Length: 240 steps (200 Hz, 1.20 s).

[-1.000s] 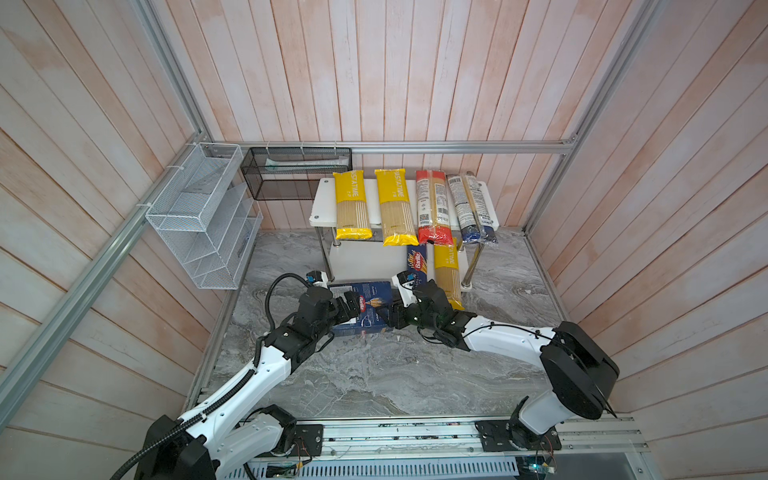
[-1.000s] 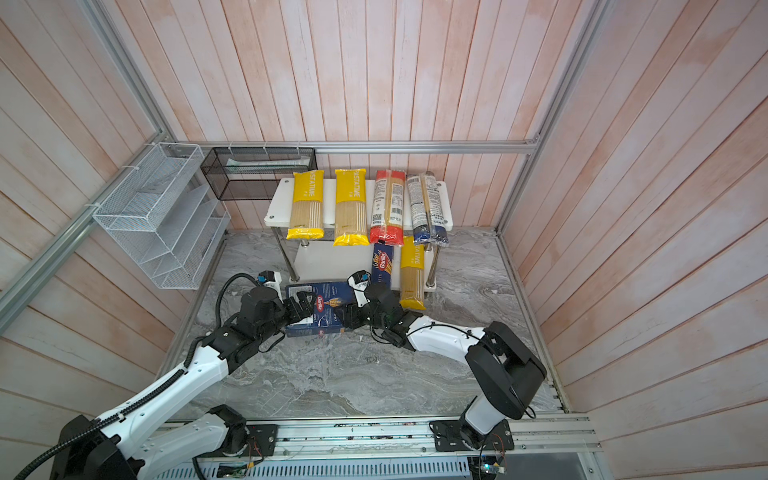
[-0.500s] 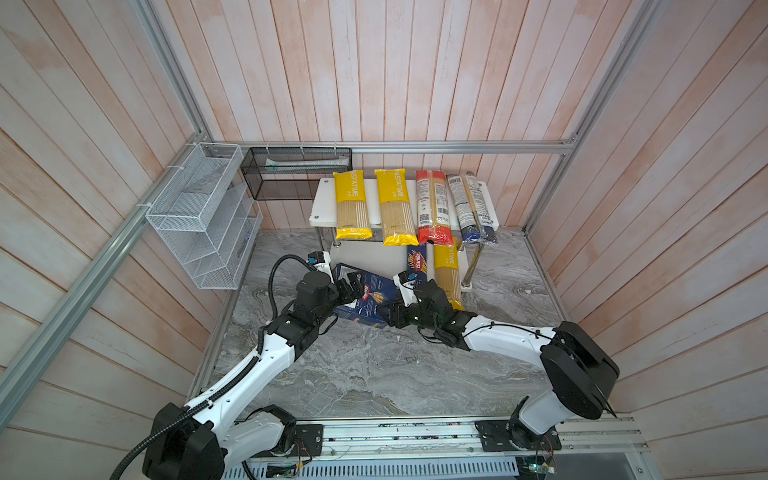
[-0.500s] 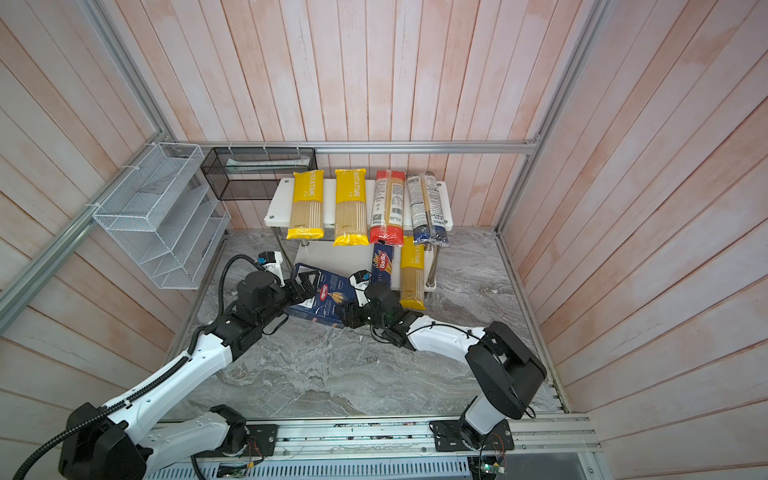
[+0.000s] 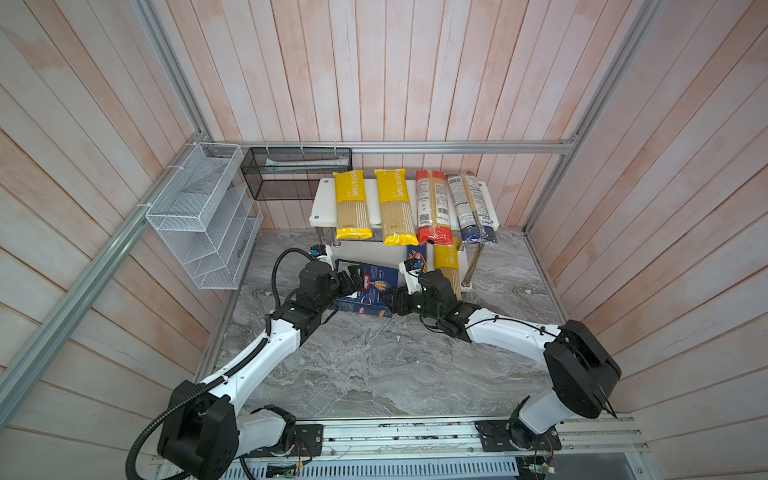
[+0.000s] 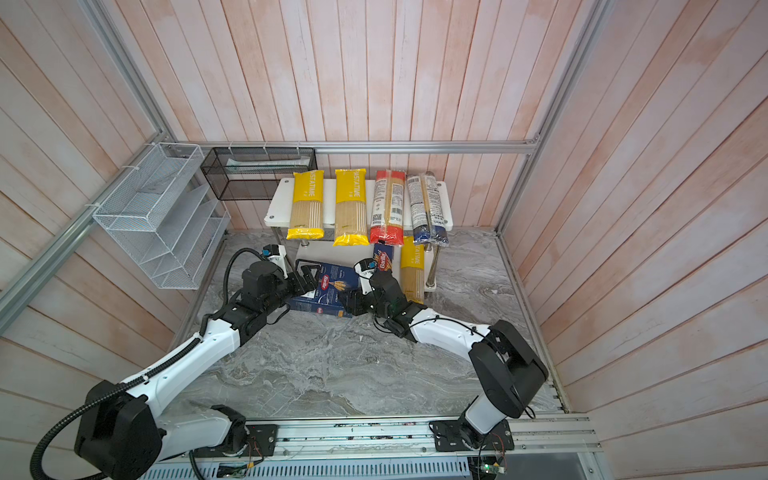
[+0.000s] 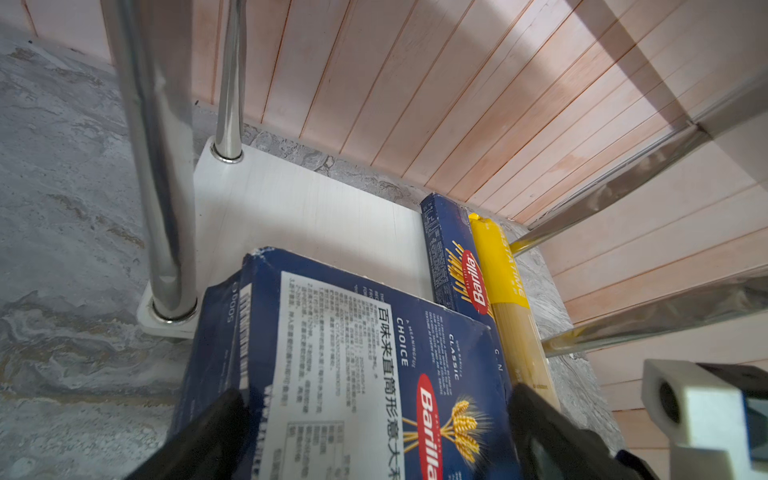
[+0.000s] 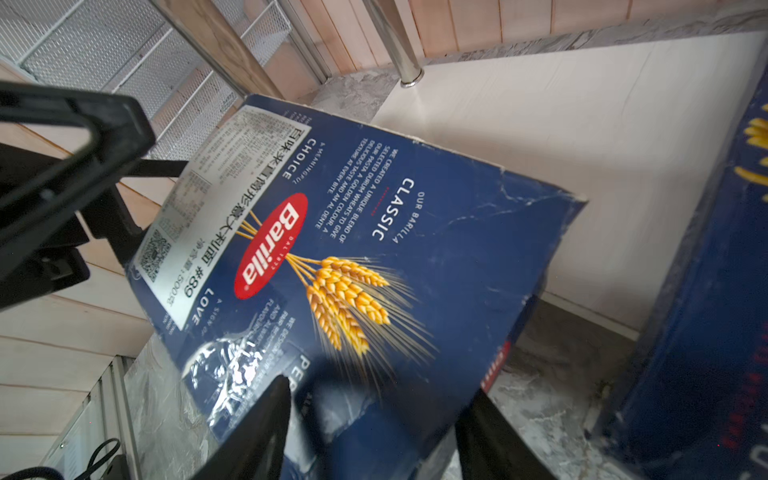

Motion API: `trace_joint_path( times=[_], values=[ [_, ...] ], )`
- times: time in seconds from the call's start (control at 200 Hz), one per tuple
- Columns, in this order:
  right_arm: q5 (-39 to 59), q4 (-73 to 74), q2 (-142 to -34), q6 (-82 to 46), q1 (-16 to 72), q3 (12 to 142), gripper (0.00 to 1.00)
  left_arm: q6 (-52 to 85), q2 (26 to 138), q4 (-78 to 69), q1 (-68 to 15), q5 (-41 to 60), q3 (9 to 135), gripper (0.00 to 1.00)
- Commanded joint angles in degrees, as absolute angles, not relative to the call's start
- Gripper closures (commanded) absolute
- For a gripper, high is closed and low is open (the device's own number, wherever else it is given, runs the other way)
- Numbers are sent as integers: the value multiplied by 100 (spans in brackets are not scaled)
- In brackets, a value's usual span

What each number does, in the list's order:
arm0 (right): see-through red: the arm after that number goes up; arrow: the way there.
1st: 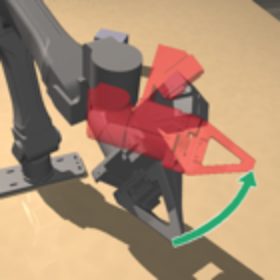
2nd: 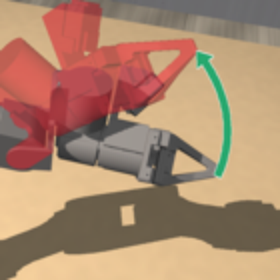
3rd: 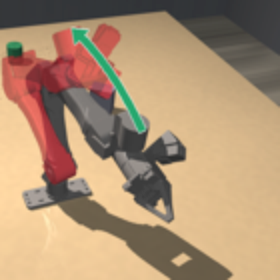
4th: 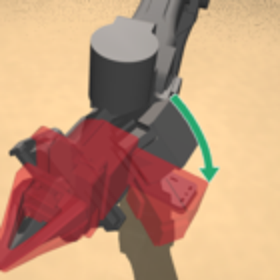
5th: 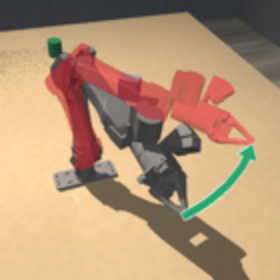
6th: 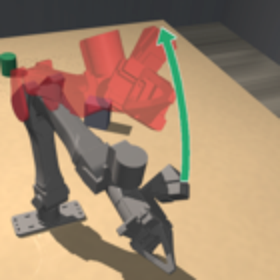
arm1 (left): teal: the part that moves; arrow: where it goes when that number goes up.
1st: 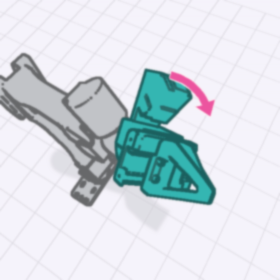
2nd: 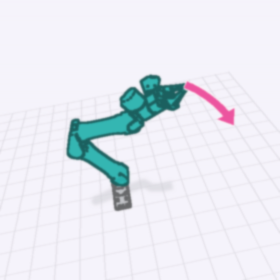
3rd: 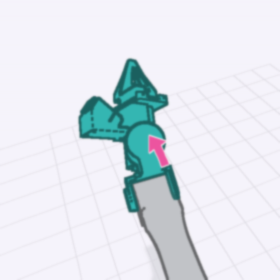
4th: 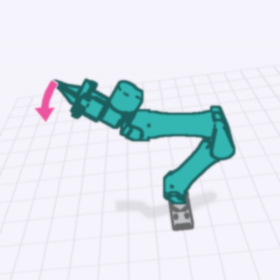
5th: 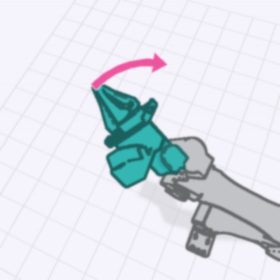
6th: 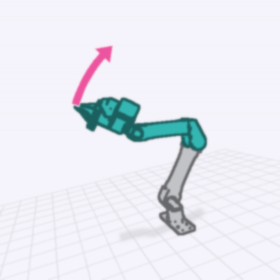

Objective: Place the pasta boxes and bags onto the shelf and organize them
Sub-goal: 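Carry the box with both grippers onto the lower shelf tier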

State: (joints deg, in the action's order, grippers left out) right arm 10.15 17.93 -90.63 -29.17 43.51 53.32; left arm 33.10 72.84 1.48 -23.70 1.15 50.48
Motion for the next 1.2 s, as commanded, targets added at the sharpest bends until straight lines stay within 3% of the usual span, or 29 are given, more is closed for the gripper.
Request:
trace_joint_path(
  times=[0.0,1.195],
  values=[
    [1770,2752,-8926,-2865,4416,5876,40,3183,7489,-176,-2531,1052,5522,0],
    [2268,2813,-9976,-2976,3925,6627,38,3085,8727,-578,-2013,1601,6415,0]
  ],
)
